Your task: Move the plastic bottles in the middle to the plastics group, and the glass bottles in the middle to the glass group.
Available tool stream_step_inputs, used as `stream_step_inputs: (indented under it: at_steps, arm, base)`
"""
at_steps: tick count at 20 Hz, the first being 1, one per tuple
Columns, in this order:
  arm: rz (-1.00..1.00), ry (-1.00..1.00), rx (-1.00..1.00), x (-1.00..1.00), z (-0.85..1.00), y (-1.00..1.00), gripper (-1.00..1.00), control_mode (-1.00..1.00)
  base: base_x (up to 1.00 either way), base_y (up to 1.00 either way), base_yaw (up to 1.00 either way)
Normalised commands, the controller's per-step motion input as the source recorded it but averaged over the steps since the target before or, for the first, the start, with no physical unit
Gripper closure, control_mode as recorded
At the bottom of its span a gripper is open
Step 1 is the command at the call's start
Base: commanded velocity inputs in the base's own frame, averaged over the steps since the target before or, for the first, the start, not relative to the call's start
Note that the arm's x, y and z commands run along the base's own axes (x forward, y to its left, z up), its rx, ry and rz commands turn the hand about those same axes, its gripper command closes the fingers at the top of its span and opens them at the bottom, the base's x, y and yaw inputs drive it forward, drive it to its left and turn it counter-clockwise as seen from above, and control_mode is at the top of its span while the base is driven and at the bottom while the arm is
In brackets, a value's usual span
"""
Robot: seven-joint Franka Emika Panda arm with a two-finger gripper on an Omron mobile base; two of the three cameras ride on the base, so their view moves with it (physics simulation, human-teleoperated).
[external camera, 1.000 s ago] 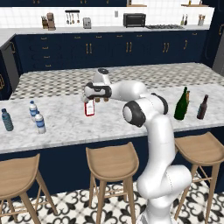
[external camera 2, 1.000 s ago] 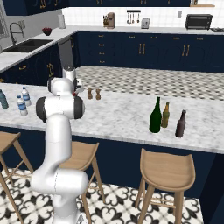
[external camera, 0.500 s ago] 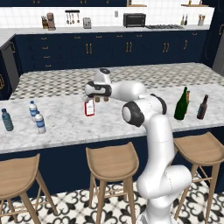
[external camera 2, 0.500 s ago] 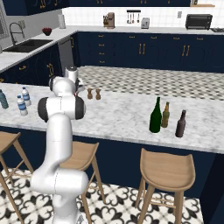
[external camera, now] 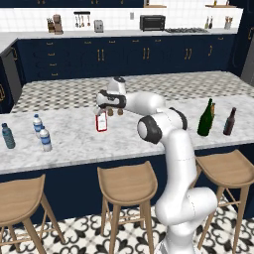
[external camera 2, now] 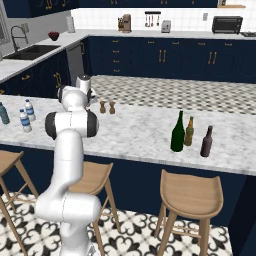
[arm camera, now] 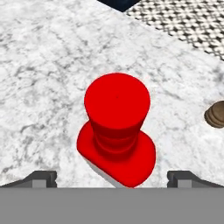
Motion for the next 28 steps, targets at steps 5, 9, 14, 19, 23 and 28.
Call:
stream_step_inputs:
  at_steps: [5,9,14,19,23,28]
  arm:
    - [0.11,0.0,0.0,0.1,0.0,0.0,-1.0,-1.0]
    - [0.09,0.02,0.0,0.03,0.0,0.0,-1.0,-1.0]
    - [0.09,0.01,0.0,0.0,0.0,0.0,-1.0,-1.0]
    - [0.09,0.0,0.0,0.02,-0.05,0.03,-1.0,-1.0]
    - [0.08,0.0,0.0,0.03,-0.12,0.04,-1.0,-1.0]
    - [0.08,0.0,0.0,0.07,-0.04,0.03,-1.0,-1.0]
  base:
    - [0.0,0.0,0.0]
    - [0.0,0.0,0.0]
    - [0.0,0.0,0.0]
    - [0.0,0.0,0.0]
    - [0.0,0.0,0.0]
    - [0.0,0.0,0.0]
